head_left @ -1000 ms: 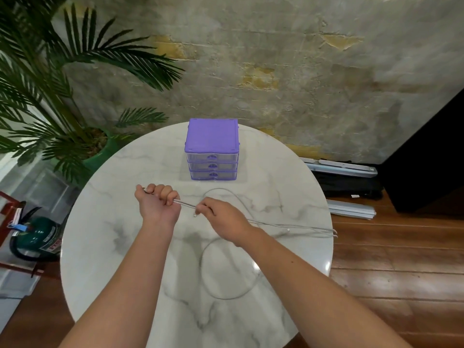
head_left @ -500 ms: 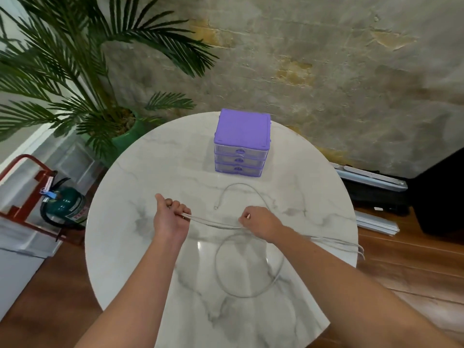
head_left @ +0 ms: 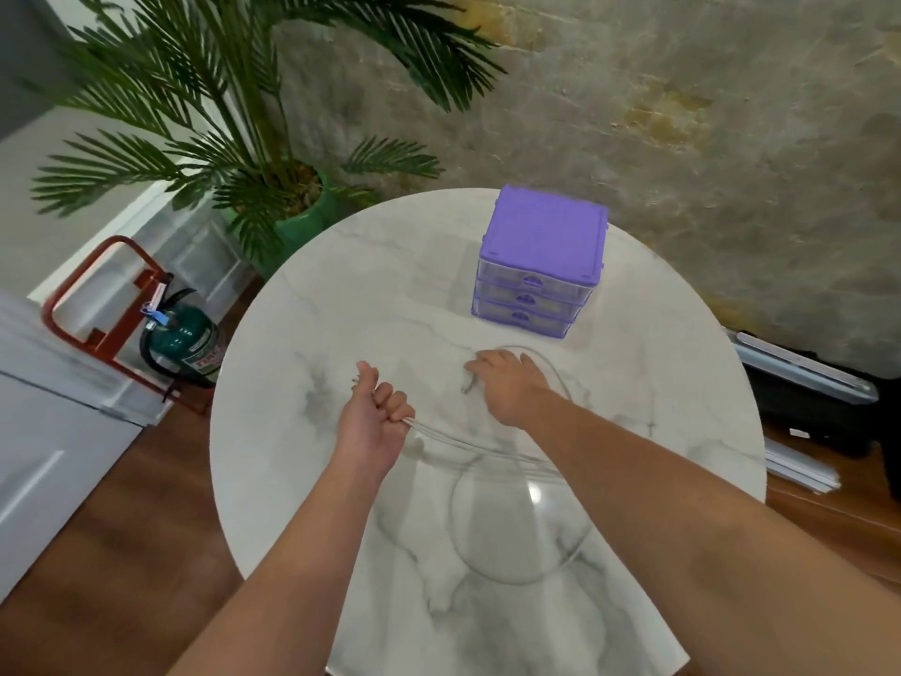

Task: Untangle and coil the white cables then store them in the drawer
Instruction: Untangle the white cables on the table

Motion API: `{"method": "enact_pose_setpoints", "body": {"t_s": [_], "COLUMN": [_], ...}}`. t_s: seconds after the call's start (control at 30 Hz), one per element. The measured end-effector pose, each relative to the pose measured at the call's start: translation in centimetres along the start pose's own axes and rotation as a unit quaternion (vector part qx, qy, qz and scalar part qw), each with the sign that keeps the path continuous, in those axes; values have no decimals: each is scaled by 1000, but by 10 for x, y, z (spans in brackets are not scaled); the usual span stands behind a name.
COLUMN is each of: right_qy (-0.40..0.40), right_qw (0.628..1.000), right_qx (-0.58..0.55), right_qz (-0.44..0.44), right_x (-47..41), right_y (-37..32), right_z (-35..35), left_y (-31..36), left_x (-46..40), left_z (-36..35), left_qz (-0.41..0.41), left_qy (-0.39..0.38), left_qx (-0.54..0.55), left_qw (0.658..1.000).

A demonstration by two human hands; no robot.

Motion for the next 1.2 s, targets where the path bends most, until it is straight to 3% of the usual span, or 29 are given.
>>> {"method": "enact_pose_setpoints", "body": {"t_s": [0.17, 0.3, 0.4, 0.53, 0.63, 0.8, 0.97, 1.07, 1.2], "right_qy": [80, 73, 67, 110, 107, 137, 154, 157, 192], "right_qw": [995, 991, 991, 926, 875, 834, 855, 876, 935], "right_qx": [64, 108, -76, -312, -437, -517, -473, -422, -267], "right_qz": [13, 8, -85, -179, -179, -136, -147, -174, -134], "right_x": [2, 5, 7, 16, 28, 42, 49, 53, 54], "right_y": [-6, -5, -2, -24, -51, -73, -72, -65, -51], "right_z": [10, 11, 27, 64, 76, 84, 74, 73, 87], "left_y": [1, 2, 2, 4, 7, 9, 11, 17, 20], "left_x": [2, 6, 6, 8, 11, 14, 24, 26, 29], "left_z": [0, -1, -3, -8, -12, -23, -32, -31, -38], "left_qz": [7, -1, -2, -7, -13, -25, -54, -70, -49], "left_qy": [0, -3, -10, -23, -24, -60, -70, -43, -54], "left_qx": [-9, -13, -20, -22, -29, -76, -151, -104, -29], "left_qw": [1000, 1000, 1000, 999, 999, 995, 985, 991, 997]}}
Point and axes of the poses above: each hand's wrist, its own x-axis away from the middle knuckle, its own z-axis out of the back of the hand, y = z × x, the point moved 10 cm from there along -x, towards the middle knuckle, and after that the axes turned 13 degrees about y, right-handed, at the moved point
